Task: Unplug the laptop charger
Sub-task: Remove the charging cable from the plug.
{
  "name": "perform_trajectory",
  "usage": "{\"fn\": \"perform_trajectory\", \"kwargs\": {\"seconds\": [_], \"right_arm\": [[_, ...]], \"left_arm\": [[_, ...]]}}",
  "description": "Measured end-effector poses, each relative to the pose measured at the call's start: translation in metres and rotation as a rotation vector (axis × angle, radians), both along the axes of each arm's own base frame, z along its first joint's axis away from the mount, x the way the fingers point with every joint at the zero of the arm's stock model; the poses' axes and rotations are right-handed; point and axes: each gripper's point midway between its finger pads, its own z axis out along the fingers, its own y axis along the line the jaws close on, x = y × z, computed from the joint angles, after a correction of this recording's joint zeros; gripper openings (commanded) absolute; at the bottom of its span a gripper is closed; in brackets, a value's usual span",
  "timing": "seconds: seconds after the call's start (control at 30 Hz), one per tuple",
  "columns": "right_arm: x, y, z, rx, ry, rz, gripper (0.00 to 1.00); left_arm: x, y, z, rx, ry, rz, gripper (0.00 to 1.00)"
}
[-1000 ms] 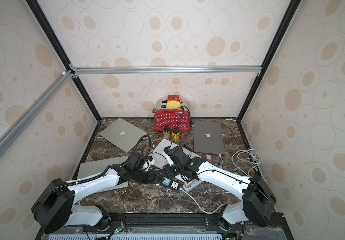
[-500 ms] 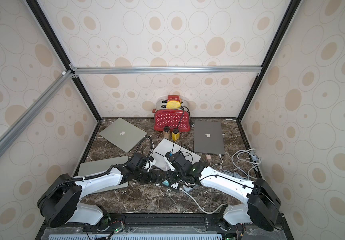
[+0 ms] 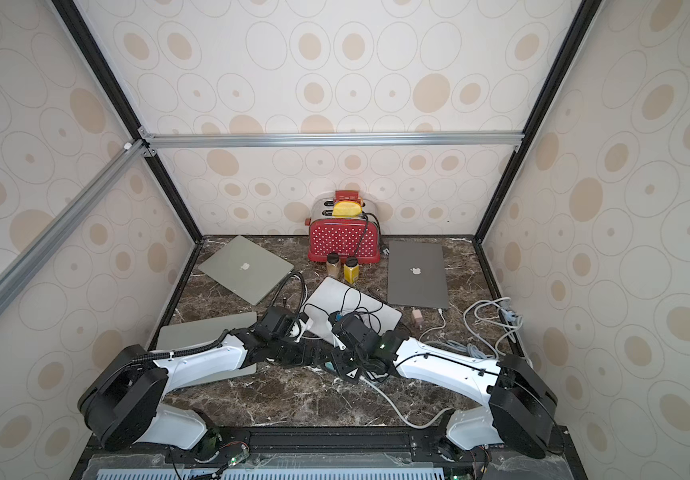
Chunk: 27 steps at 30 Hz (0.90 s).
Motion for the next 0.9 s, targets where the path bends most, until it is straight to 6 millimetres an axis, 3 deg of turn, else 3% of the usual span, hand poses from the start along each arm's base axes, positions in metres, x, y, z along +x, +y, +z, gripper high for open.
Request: {"fn": "perform_trajectory", "kwargs": {"seconds": [0.23,0.47,0.9], "right_arm": [[0.0029,0.0035,0.001,0.017,-0.017,-0.018,0.24],[0.0045,0.0066,0.0,-0.014,-0.047,-0.027,0.0],[0.0018,0.0001,0.0018,-0.143,-0.174,-0.013,0.0]], "left_arm": [[-0.0017,-0.0008,-0.0006,-0.012,0.007,-0.001,0.96],[-0.0022,-0.0007,-0.0015,-0.017,0.014,0.006,0.96],[-0.0019,-0.0056,-0.0055,-0.052,0.028,-0.006,0.94]]}}
